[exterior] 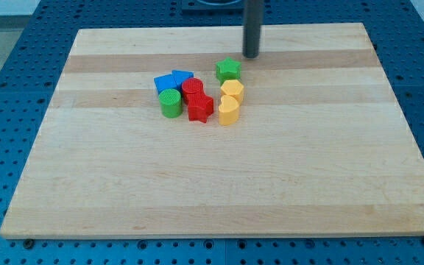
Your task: Move the green star to the top right side of the red circle
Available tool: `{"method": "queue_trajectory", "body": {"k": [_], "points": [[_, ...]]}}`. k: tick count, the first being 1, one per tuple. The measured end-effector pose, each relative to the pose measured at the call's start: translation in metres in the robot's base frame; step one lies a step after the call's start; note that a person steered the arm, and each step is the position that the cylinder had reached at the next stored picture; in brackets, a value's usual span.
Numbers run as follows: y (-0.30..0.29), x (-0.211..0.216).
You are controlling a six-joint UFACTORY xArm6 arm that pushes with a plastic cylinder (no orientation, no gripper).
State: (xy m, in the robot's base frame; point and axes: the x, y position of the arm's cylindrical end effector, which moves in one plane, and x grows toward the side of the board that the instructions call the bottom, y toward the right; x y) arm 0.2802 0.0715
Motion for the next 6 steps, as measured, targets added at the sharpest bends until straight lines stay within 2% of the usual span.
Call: {"method": "queue_trajectory", "body": {"k": [2,3,5,6], "points": [[-0.045,0.056],[-0.053,0.06],[-0.044,0.034],[-0.055,0.035]]}}
